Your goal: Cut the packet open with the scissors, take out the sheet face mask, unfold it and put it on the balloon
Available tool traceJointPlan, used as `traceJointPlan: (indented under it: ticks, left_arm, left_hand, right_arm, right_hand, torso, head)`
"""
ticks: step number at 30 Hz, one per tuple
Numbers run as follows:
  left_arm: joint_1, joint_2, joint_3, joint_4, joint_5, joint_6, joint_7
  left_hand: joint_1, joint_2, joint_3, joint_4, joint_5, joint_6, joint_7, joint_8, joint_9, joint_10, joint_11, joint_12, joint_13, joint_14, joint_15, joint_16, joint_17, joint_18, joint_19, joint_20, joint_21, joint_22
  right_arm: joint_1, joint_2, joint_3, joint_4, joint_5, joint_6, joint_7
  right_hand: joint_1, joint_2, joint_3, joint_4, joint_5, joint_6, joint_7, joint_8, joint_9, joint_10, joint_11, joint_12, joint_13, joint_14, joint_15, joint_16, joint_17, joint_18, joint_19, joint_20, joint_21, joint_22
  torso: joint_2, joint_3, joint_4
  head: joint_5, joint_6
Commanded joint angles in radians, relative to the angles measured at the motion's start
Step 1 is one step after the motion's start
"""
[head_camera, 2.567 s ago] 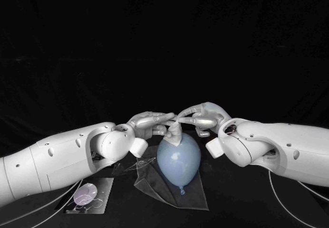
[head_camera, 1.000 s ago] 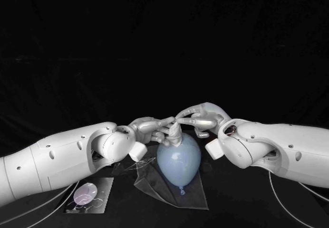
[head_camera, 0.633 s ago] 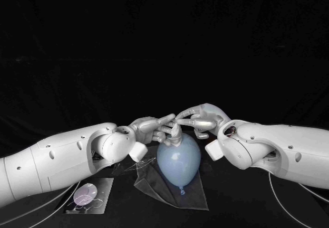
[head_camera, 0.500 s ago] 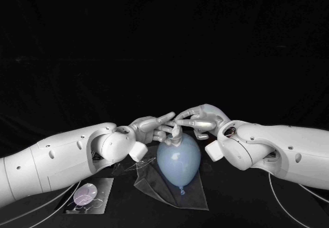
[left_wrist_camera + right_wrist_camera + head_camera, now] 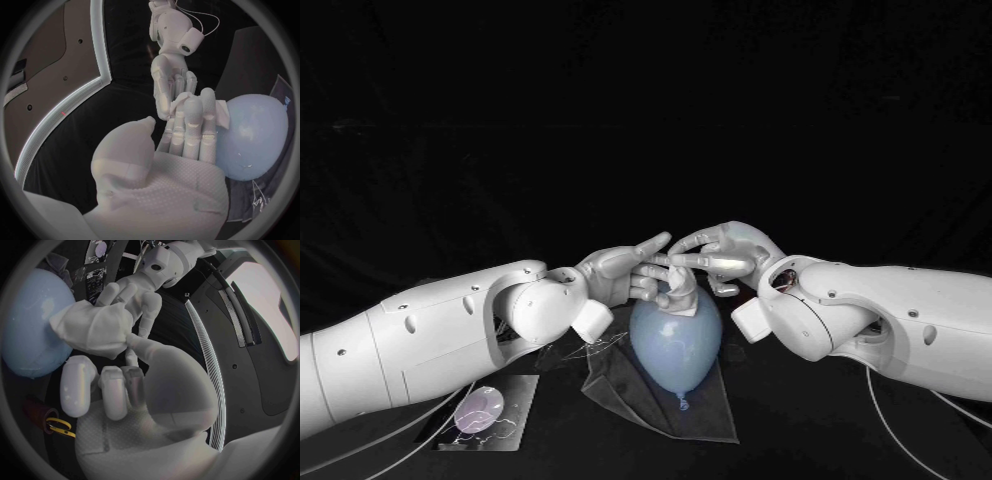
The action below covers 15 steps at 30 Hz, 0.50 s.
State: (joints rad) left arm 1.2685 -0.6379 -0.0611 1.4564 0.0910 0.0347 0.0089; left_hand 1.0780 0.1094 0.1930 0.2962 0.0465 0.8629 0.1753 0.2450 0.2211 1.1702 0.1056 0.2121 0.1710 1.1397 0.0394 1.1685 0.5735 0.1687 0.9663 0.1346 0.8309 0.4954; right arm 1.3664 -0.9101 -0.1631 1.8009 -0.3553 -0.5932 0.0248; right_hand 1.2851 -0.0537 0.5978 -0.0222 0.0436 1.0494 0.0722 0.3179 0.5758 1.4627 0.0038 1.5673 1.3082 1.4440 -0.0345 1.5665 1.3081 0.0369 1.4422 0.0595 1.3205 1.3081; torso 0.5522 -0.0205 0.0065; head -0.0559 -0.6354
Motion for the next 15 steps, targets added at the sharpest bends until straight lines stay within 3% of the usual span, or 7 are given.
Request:
traceJointPlan:
  ticks: [1,7,15]
  left_arm:
    - [0.0,0.002,0.001,0.006,0.032,0.078,0.039]
    - [0.0,-0.001,0.001,0.007,0.044,0.08,0.07]
    - [0.0,-0.006,0.001,0.005,0.066,0.026,0.12]
  left_hand:
    - [0.0,0.012,-0.009,-0.001,0.001,0.011,-0.001,0.003,0.001,-0.013,0.001,0.006,0.002,-0.015,0.001,-0.002,-0.009,0.011,-0.01,0.001,-0.004,-0.001]
    - [0.042,0.011,-0.023,-0.002,0.001,0.025,-0.004,0.009,0.003,-0.044,0.002,0.011,0.009,-0.041,0.004,0.003,-0.012,0.012,-0.025,0.007,-0.008,-0.001]
    - [0.104,0.018,-0.029,-0.003,0.001,0.034,-0.007,0.015,0.003,-0.065,0.001,0.028,0.018,-0.064,0.005,0.011,-0.016,0.013,-0.038,0.011,-0.009,0.001]
  right_arm:
    - [-0.002,-0.001,0.0,0.0,-0.004,0.014,0.008]
    - [-0.003,-0.009,0.0,-0.001,-0.006,0.012,0.008]
    - [-0.004,-0.03,0.0,0.012,-0.011,0.011,0.009]
  right_hand:
    - [0.002,0.012,0.006,-0.001,0.005,0.004,0.0,0.005,0.111,0.108,-0.006,0.003,0.263,0.127,-0.025,0.004,0.263,0.018,-0.001,-0.008,-0.004,0.189]
    - [0.002,0.012,0.006,-0.002,0.005,0.003,0.0,0.005,0.112,0.108,-0.006,0.003,0.263,0.127,-0.025,0.004,0.263,0.018,-0.002,-0.008,-0.005,0.189]
    - [0.001,0.012,0.007,-0.002,0.005,0.003,0.0,0.006,0.113,0.108,-0.006,0.003,0.263,0.127,-0.025,0.004,0.263,0.018,-0.001,-0.008,-0.004,0.189]
  torso:
    - [0.0,0.0003,-0.0005]
    - [0.0,0.0005,-0.0001]
    - [0.0,0.0002,-0.0007]
  head:
    - [-0.001,0.0]
    - [-0.001,-0.001]
    - [-0.002,-0.001]
